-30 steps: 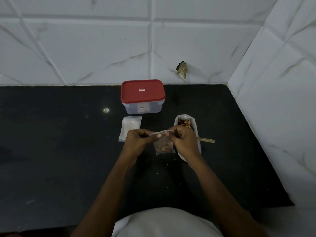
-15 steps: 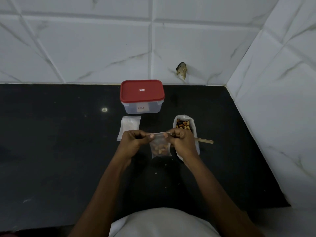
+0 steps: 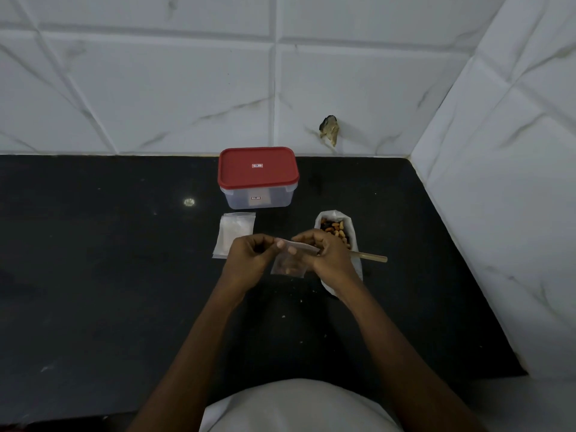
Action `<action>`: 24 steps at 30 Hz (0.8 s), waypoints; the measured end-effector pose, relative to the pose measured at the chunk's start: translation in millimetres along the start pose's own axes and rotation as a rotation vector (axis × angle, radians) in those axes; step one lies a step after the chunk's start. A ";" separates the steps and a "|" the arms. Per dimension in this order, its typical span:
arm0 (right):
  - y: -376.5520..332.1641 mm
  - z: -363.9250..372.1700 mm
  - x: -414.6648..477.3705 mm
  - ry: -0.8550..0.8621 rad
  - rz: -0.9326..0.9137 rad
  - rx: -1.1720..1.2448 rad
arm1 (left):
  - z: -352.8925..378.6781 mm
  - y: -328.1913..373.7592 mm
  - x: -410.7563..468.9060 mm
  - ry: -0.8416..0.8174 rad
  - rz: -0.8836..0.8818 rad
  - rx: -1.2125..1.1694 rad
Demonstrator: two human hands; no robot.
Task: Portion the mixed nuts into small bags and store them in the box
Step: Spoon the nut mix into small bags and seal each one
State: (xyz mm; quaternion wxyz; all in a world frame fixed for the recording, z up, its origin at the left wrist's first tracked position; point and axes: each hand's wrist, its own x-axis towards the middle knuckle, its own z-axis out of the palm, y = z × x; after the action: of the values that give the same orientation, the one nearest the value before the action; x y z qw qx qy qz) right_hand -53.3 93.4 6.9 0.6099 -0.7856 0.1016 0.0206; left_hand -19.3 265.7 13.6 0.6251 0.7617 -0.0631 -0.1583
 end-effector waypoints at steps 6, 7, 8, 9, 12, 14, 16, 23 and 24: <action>-4.6 10.4 0.7 0.068 -0.117 -0.155 | -1.5 -5.4 4.4 0.010 0.042 0.126; -4.3 11.1 0.8 0.068 -0.122 -0.168 | -0.9 -6.6 5.1 0.013 0.038 0.156; -4.2 11.3 1.1 0.064 -0.115 -0.171 | 0.0 -7.6 5.8 0.023 0.034 0.177; -4.4 11.0 1.7 0.056 -0.104 -0.164 | 0.8 -8.1 6.3 0.039 0.033 0.187; -2.0 6.0 3.7 0.029 -0.062 -0.154 | 1.1 -5.7 5.9 0.097 0.026 0.176; 0.3 1.4 1.9 0.068 -0.031 -0.096 | 0.4 -5.2 5.3 0.115 0.015 0.168; 1.5 -2.5 -0.7 0.113 0.016 0.013 | -0.9 -5.6 4.2 0.115 -0.002 0.140; 3.1 -2.4 0.9 0.120 0.054 0.061 | -5.0 -5.3 3.6 -0.060 -0.099 -0.119; 3.1 -2.3 1.2 0.117 0.059 0.068 | -6.6 -6.7 3.5 -0.087 -0.109 -0.171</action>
State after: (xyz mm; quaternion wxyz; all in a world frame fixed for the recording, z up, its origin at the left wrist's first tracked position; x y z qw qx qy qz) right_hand -53.0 90.3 4.3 0.6284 -0.7610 0.1608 -0.0108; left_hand -14.6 272.3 7.7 0.6749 0.7003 -0.0348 -0.2300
